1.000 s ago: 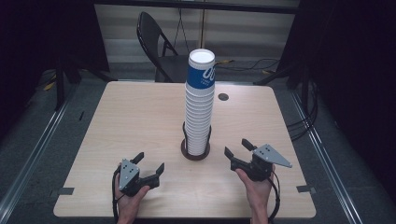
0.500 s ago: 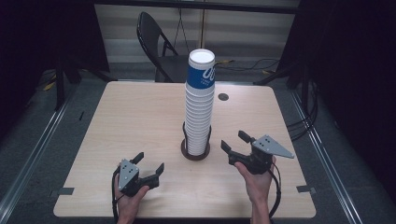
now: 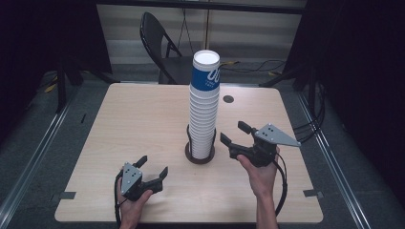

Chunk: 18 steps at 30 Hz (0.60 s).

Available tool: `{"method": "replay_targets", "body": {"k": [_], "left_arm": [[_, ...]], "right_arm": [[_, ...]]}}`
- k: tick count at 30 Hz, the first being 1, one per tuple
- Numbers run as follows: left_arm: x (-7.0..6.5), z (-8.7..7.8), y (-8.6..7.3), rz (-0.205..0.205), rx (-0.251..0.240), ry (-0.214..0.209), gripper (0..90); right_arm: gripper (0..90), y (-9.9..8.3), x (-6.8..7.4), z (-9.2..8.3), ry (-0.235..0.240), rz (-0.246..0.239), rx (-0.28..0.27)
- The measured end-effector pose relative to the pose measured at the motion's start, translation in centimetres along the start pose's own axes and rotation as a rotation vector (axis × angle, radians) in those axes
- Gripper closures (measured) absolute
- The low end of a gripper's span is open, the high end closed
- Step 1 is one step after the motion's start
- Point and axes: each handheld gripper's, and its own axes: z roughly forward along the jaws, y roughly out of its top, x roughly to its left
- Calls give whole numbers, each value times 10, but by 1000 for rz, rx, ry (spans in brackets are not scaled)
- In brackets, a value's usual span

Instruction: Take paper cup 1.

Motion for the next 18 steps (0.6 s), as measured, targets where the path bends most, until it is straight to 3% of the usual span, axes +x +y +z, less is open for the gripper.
{"method": "replay_targets", "body": {"k": [14, 18], "left_arm": [[0, -1, -1, -11, -12, -7, 160], [1, -1, -1, -9, -13, -11, 160]], "right_arm": [[208, 36, 8, 10, 64, -36, -20], [209, 49, 9, 11, 63, -37, -60]]}}
